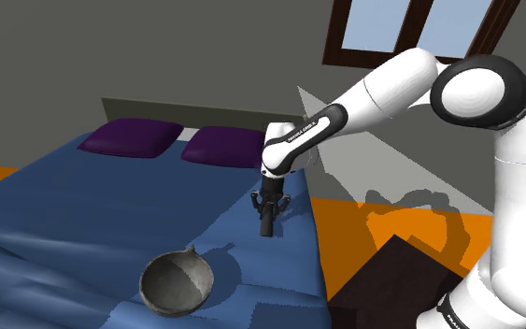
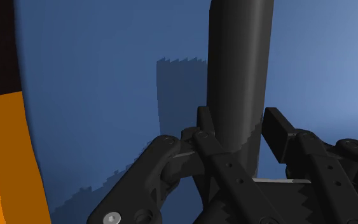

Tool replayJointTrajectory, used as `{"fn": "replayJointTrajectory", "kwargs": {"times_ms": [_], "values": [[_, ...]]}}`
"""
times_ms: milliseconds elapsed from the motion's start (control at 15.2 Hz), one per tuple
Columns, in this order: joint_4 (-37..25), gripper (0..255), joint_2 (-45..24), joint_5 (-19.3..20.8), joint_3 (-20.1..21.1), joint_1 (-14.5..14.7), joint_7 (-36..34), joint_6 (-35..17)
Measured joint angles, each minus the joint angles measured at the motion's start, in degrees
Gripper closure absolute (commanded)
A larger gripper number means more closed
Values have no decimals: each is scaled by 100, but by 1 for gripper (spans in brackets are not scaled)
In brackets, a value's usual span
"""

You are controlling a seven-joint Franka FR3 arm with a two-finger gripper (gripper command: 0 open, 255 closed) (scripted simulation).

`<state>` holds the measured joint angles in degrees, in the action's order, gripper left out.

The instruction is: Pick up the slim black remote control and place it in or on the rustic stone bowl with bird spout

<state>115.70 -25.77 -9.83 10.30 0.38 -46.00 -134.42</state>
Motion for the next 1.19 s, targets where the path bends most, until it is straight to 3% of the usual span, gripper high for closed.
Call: {"fn": "replayJointTrajectory", "kwargs": {"times_ms": [1188], "values": [[-236, 255, 916, -29, 34, -58, -153, 1138]]}}
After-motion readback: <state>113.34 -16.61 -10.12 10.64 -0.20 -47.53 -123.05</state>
